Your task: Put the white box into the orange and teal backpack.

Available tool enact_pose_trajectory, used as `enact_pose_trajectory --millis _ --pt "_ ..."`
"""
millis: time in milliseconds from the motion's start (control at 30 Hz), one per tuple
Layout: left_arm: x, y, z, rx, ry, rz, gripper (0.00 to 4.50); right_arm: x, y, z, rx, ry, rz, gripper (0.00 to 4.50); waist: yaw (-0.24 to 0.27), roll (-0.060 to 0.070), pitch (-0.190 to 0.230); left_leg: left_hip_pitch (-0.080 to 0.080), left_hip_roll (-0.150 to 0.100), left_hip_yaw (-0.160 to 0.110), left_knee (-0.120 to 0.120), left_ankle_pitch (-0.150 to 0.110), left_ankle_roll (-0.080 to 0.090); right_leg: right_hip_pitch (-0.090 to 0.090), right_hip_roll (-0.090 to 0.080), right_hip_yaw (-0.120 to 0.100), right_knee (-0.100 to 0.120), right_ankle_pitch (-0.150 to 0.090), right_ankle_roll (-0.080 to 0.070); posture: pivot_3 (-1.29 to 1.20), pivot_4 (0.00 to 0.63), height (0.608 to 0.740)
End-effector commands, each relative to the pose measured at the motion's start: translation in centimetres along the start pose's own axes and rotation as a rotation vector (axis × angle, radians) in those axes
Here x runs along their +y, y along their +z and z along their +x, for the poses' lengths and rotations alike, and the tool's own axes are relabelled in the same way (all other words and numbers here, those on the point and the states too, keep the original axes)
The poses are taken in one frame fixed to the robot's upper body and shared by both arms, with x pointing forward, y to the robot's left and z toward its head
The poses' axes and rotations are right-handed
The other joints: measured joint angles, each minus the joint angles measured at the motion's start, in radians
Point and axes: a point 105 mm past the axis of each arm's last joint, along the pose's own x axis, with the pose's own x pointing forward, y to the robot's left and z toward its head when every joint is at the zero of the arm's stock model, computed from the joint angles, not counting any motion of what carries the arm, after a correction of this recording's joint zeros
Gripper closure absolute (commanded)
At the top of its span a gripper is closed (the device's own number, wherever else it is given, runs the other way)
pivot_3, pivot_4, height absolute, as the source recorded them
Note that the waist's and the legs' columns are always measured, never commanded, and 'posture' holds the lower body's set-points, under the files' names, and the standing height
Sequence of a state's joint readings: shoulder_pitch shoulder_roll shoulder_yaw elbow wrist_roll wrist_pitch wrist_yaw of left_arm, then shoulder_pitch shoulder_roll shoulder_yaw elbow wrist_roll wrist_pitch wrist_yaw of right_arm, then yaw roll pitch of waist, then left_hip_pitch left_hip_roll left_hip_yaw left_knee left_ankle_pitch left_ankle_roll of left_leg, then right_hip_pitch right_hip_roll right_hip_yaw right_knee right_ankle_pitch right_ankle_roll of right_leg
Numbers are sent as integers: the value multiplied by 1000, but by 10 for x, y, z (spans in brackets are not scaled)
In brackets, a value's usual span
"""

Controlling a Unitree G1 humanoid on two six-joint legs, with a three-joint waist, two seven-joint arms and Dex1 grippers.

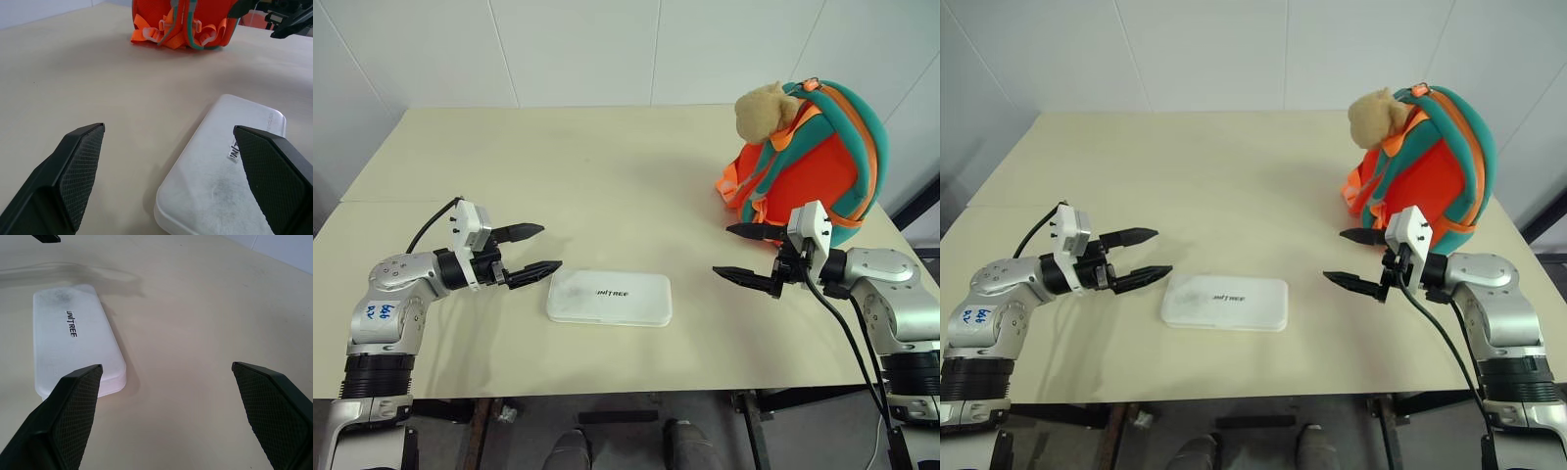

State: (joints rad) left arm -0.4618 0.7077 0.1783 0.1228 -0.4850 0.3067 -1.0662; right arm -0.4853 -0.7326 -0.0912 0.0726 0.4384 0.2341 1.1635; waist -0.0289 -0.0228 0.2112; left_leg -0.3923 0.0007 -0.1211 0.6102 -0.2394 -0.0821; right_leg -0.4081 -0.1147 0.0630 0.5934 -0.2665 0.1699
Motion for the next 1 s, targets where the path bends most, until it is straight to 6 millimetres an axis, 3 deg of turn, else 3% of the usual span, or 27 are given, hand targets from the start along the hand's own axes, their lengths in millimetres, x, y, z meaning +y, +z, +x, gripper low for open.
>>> enact_pose_trajectory --millis 33,200,300,467,700,833,1000 --pt "-1 14 -1 -26 -3 45 0 0 11 3 -35 0 -32 24 0 0 0 0 0 0 0 0 0 0 0 0 0 0 0 0 150 740" --pt "1 12 -3 -34 13 -5 0 9 11 12 -34 43 19 24 0 0 0 0 0 0 0 0 0 0 0 0 0 0 0 0 150 740" --pt "4 10 -10 -25 10 -119 0 18 15 17 -20 87 60 24 -1 0 0 0 0 0 0 0 0 0 0 0 1 0 0 0 150 740" --pt "10 4 -37 38 8 -461 0 42 14 28 64 198 178 24 -4 0 0 0 0 0 0 0 0 -2 0 0 3 -1 -1 0 150 740" --pt "8 -26 -68 176 64 -880 0 69 18 35 121 228 390 24 -2 0 0 1 0 -1 0 0 0 -2 0 0 6 -3 -2 0 150 740" --pt "-2 -46 -70 238 57 -1031 0 81 14 35 181 236 483 24 -1 0 0 1 0 -1 0 0 0 -3 0 -1 7 -4 -3 0 150 740" --pt "-16 -53 -57 269 -2 -1109 0 91 -5 33 292 209 545 24 2 0 0 0 0 -1 0 -1 0 -3 0 -1 7 -5 -6 0 150 740"
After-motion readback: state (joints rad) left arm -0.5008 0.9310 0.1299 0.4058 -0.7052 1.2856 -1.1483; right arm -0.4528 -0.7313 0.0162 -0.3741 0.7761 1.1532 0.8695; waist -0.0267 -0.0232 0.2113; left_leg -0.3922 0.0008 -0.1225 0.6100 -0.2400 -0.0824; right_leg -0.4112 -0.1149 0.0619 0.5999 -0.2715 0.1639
